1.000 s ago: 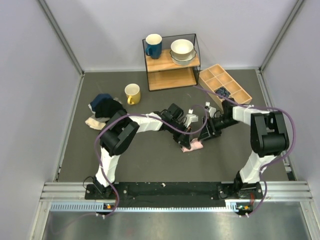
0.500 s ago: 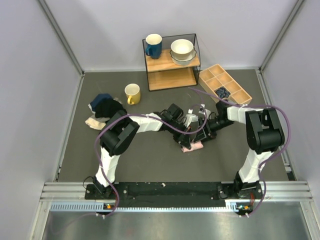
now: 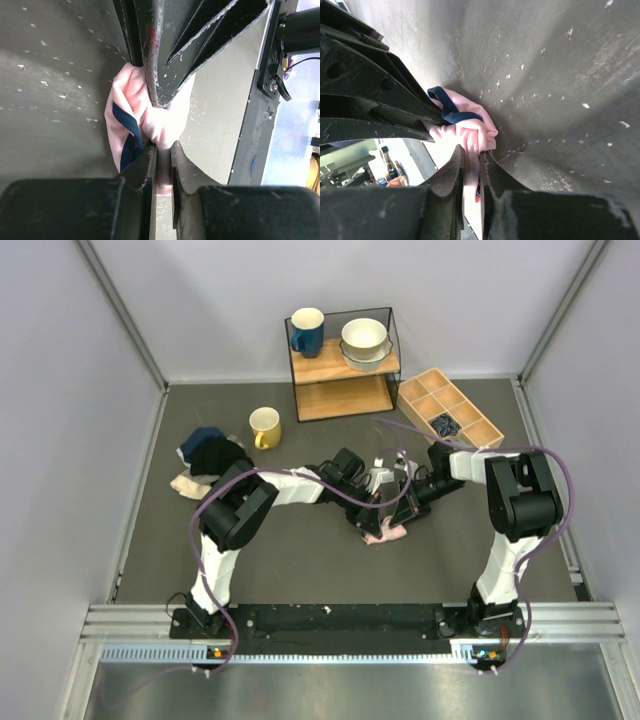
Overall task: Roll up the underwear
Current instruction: Pick up the underwear from the center of the board, then place the underwear in the storage box.
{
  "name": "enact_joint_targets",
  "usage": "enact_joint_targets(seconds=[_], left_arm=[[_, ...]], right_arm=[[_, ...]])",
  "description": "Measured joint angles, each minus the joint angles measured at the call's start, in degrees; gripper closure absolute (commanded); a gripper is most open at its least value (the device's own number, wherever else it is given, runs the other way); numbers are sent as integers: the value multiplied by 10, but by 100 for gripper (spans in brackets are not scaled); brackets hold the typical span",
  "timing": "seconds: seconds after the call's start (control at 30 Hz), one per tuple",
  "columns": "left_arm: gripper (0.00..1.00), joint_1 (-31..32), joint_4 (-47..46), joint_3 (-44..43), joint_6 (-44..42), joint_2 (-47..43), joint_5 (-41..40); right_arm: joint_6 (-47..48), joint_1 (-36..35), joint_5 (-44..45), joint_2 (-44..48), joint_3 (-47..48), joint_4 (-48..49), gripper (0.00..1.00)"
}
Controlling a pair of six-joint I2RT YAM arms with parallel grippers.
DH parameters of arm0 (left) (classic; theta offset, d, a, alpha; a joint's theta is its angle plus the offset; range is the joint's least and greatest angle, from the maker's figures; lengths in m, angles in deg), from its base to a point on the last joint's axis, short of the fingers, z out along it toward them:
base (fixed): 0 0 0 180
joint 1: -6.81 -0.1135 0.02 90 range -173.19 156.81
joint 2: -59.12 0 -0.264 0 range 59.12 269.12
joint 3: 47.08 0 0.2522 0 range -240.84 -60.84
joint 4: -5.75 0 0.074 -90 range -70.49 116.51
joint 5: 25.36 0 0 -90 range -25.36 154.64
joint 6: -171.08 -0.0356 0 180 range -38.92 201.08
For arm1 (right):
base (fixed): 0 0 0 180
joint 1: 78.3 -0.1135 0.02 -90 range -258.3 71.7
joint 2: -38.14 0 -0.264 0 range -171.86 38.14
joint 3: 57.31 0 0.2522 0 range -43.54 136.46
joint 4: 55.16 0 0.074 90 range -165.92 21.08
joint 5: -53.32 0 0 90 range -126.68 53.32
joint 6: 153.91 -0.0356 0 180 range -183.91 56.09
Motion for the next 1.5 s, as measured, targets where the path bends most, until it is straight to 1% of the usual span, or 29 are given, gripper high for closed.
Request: enact_joint_targets(seconds=[0.03,0.13,0.27,0.47,0.63,0.7,0.83,0.93,0.97,1.0,1.13,1.23,1.33,1.4,1.5], left_arm=[[79,-1,-4,3,2,-1,0],[73,-1,-27,23,6,-14,-14],[69,4,-57,59,5,-50,-63],[67,-8,-56,102,-7,-103,-119],[64,-22,-35,130,-26,-154,-166],[59,-29,-28,134,-35,-165,-182],[58,-37,-22,146,-44,-180,-201],[56,-38,-6,163,-53,-210,-215],[41,-38,2,170,-55,-228,-222],[2,-39,12,175,-61,-248,-226],[1,-48,53,182,-83,-368,-244],[1,-74,75,183,-98,-465,-249],[1,-120,97,189,-111,-559,-250],[1,-142,112,198,-112,-605,-261],[1,-149,143,220,-115,-666,-294]], right_arm=[[1,0,0,0,1,1,100],[6,0,-3,0,1,-1,100],[12,0,-10,0,1,-2,100],[21,-11,-27,0,1,0,100],[30,-11,-29,4,1,-2,100],[34,-11,-28,7,1,-10,100],[40,-10,-28,14,1,-17,100],[45,-5,-26,31,1,-23,100],[47,-3,-25,40,1,-25,100],[48,1,-22,52,1,-26,100],[59,33,-10,112,10,-32,100],[73,73,0,148,35,-47,100],[91,126,11,162,86,-73,100],[101,165,19,163,129,-90,100],[115,220,39,158,203,-118,100]])
